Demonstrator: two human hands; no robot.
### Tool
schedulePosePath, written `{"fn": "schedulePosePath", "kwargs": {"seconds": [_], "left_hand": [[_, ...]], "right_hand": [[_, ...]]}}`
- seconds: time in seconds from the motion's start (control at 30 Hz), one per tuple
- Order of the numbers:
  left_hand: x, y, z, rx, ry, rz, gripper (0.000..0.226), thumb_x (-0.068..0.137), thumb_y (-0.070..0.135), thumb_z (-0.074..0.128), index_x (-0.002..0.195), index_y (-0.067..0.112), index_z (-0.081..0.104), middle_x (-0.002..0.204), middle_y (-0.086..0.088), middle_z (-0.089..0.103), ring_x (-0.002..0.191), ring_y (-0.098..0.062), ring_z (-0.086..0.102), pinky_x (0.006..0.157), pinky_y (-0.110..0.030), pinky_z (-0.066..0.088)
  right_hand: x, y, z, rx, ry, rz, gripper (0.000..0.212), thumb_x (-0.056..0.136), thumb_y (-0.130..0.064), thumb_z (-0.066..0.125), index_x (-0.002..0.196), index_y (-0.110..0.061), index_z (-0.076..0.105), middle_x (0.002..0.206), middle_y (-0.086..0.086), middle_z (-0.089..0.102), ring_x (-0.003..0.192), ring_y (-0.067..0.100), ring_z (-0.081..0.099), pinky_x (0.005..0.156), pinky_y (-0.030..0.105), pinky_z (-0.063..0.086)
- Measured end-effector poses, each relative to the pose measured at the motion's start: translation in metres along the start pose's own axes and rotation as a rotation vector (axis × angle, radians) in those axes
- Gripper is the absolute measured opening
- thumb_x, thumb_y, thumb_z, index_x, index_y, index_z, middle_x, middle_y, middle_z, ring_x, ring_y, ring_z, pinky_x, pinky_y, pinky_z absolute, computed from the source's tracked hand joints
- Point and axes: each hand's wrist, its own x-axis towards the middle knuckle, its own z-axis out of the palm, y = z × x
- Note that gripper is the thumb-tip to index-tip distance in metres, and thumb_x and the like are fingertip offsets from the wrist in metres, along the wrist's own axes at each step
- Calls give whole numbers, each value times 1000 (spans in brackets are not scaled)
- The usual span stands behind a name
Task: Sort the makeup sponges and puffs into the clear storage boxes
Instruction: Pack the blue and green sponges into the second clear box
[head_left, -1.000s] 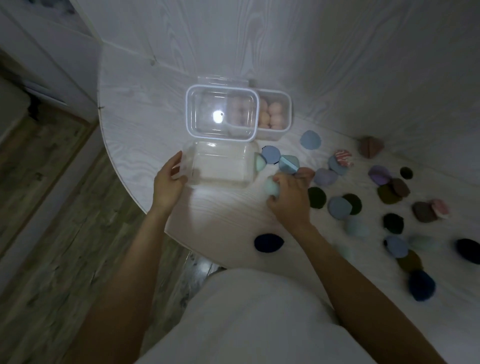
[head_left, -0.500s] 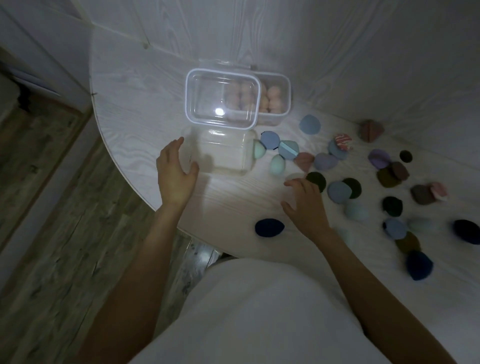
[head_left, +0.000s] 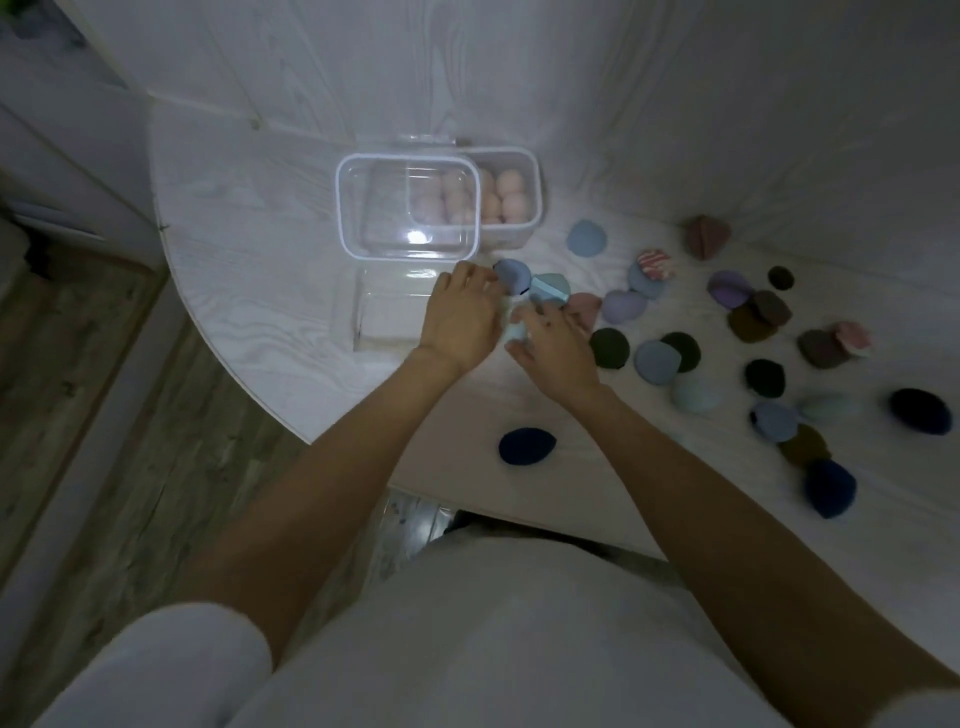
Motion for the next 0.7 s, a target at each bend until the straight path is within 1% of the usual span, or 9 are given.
{"fn": "schedulePosePath", "kwargs": {"seconds": [0.07,0.13,0.2,0.23,0.3,0.4,0.5,0.57,0.7], "left_hand": [[18,8,0,215,-196,-29,37,85,14,51,122,8,52,122,-9,54,118,-29,40,93,-36,30],[28,14,2,351,-286,-33,39,89,14,48,127,9,45,127,-8,49,125,-29,33,101,-35,26],[31,15,5,366,-239,-13,34,86,12,51,120,10,53,120,-7,54,120,-29,40,97,-35,28],[32,14,2,360,-133,18,28,80,14,61,107,13,62,106,-6,61,108,-28,50,90,-34,30],[28,7,2,243,70,51,24,63,20,77,85,15,68,82,-5,64,83,-27,58,74,-32,33],[7,-4,-8,-342,288,44,27,80,24,69,104,12,62,102,-10,59,96,-25,50,79,-31,38],[-30,-29,-28,-755,370,-141,27,86,20,66,110,19,53,117,1,49,106,-10,48,85,-18,41],[-54,-59,-35,-796,327,-263,30,85,20,67,108,25,49,115,11,48,99,-9,54,79,-21,48],[-72,-112,-39,-482,145,-250,31,78,10,71,106,18,60,106,-1,56,85,-17,52,73,-30,47]], "right_hand": [[3,1,-2,65,9,67,20,88,-27,62,88,-11,50,92,10,59,79,20,55,63,30,44],[1,3,-3,152,-11,145,26,86,-25,64,77,-13,43,80,7,55,71,19,51,61,31,40],[-2,5,-4,250,12,204,27,82,-19,67,78,-13,40,81,7,51,72,21,50,62,34,41],[-3,5,-5,306,52,234,28,80,-15,67,82,-13,39,84,7,50,73,22,50,63,36,42],[-8,6,-12,427,172,283,32,77,-9,67,91,-11,39,93,7,49,78,21,51,65,38,47],[-16,6,-26,537,283,256,45,78,-10,68,115,-9,44,109,0,50,90,11,51,70,10,44],[-17,-4,-33,554,292,146,43,79,-11,69,118,-10,50,119,9,50,101,18,52,73,11,43],[-11,-22,-32,541,236,104,35,81,-8,67,113,-9,53,117,10,48,97,18,52,73,16,45],[2,-61,-19,464,127,-179,27,82,-6,63,106,-12,53,113,2,50,87,11,52,74,23,45]]}}
